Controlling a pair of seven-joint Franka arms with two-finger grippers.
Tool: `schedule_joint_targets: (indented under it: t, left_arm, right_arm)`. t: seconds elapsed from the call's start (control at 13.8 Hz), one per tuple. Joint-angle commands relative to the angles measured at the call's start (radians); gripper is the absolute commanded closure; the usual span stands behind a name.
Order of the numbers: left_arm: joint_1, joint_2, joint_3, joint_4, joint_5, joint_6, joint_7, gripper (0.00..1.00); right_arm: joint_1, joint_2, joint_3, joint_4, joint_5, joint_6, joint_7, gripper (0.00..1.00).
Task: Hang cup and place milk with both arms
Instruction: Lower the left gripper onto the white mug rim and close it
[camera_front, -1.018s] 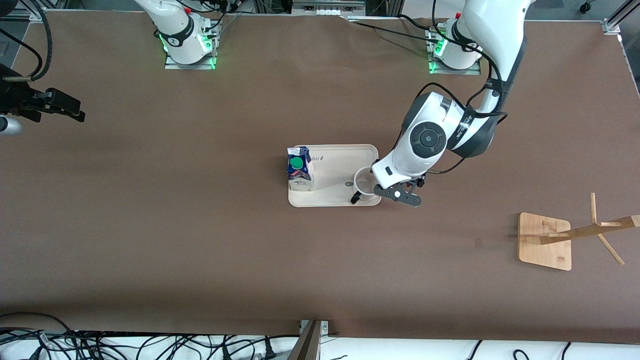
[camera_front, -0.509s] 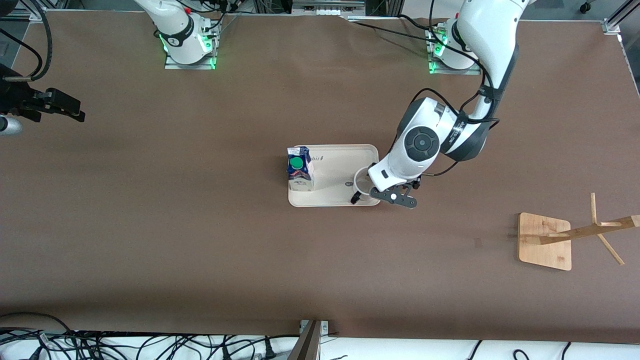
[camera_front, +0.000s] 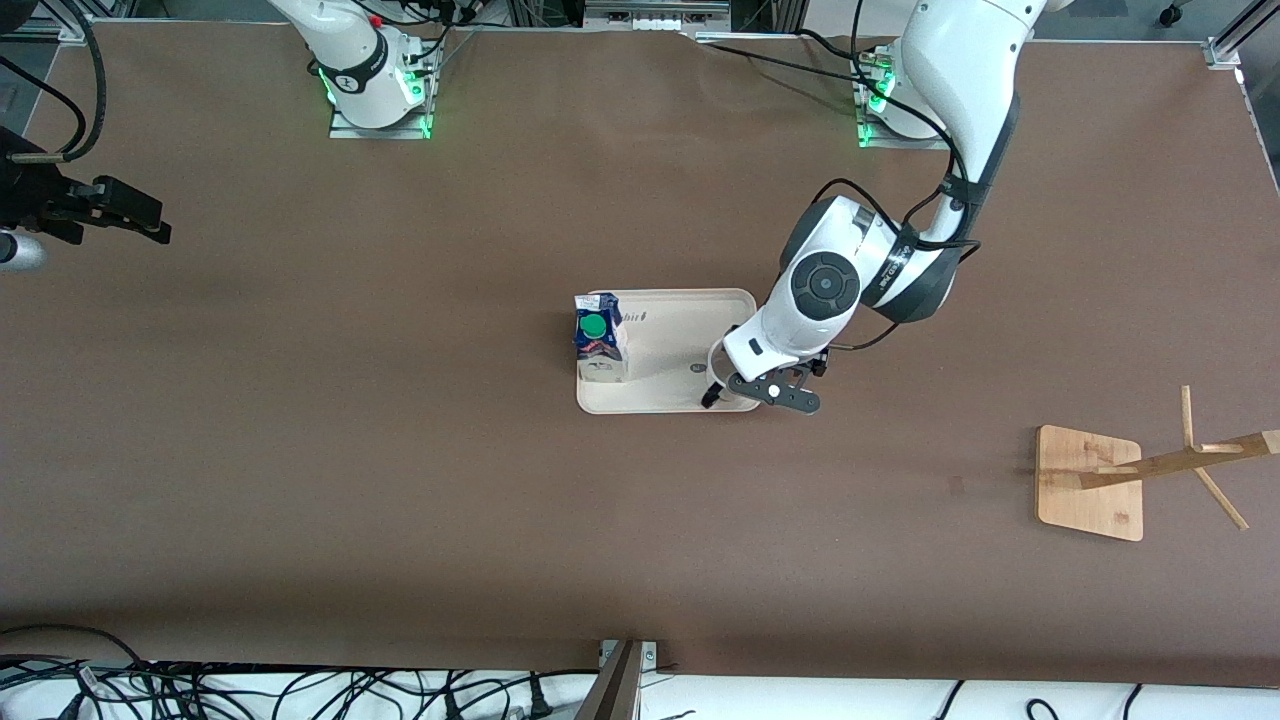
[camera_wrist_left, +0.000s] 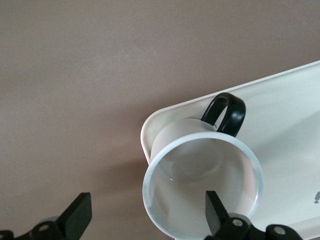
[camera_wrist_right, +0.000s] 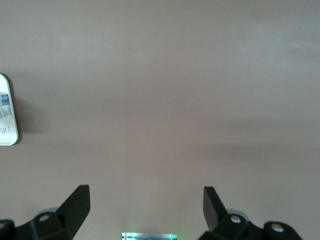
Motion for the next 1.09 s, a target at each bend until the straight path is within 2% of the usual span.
schedule_joint_targets:
  t: [0.0,0.95,1.02]
  left_arm:
    - [-0.016,0.018,0.006,-0.004,0.023,0.042,-0.028,0.0]
    - [-0.02,0.048,0.006,-0.01,0.022,0.089,-0.1,0.0]
    - [-0.019,0.048,0.006,-0.01,0.022,0.087,-0.1,0.14]
  right_arm:
    - [0.0,0.002,0.0,0.018,0.01,-0.02,-0.007,0.0]
    - [0.0,0.005,0.002,0.018,0.012,-0.018,-0.001,0.0]
    - [0.0,0.006,0.002,0.018,0.012,-0.016,0.0,0.0]
